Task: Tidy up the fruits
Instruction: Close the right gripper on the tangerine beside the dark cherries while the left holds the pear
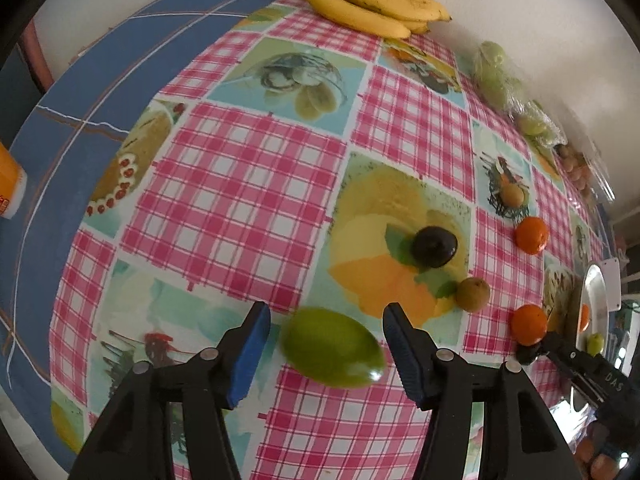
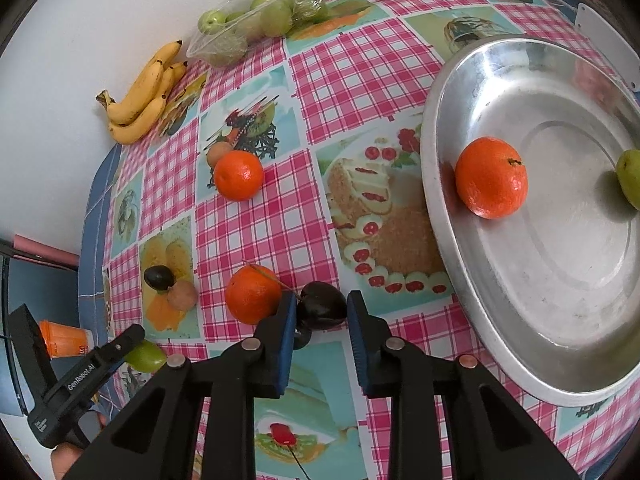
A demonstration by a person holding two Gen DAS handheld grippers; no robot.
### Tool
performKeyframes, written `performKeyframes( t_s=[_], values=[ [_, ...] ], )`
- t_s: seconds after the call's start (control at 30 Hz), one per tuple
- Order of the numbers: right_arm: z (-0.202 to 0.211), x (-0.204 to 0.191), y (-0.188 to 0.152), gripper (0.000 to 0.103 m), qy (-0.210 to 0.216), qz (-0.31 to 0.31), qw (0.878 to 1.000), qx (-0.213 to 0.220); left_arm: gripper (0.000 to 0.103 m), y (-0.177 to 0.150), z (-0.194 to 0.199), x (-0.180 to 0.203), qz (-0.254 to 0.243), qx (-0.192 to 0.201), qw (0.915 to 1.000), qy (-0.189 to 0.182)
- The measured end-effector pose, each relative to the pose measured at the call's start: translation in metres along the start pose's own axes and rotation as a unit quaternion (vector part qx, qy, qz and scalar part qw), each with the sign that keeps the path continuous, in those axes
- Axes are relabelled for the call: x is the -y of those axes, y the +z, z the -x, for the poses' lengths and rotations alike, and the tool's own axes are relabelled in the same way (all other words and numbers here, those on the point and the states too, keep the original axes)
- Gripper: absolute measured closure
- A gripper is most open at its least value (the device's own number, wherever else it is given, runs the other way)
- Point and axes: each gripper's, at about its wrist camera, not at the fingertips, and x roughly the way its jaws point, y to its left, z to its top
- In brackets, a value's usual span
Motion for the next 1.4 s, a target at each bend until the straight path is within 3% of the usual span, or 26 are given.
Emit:
performKeyframes(
  t_s=[0.57,0.77,0.83,0.97,1.13,1.33,1.4],
  values=[
    [0.01,-0.003,0.001,0.077,0.003,0.006,1.0,0.009,0.04,-0.002,-0.011,0.029,-0.072,-0.01,0.9964,0.042],
    [0.011,-0.003,0.001,0.077,0.003,0.006,1.0,0.008,0.04,-0.007,-0.019,0.044,-0.137,-0.014,0.9873,0.08],
    [0.011,-0.002,0.001,0.077,0.004,0.007,1.0,0.008,0.04,-0.008,-0.02,0.047,-0.143,-0.016,0.9867,0.076],
    [0.011,-0.001,0.001,0.077,0.004,0.006,1.0,0.008,0.032,-0.009,-0.021,0.053,-0.169,-0.01,0.9815,0.09],
    [0.012,0.0,0.001,0.077,0.005,0.004,1.0,0.007,0.032,-0.008,-0.022,0.056,-0.18,-0.008,0.9798,0.087],
    [0.013,0.001,0.001,0.077,0.006,0.004,1.0,0.006,0.045,-0.011,-0.019,0.051,-0.183,-0.012,0.9808,0.066],
    [0.014,0.001,0.001,0.077,0.007,0.004,1.0,0.006,0.045,-0.01,-0.019,0.047,-0.175,-0.012,0.9829,0.058]
  ],
)
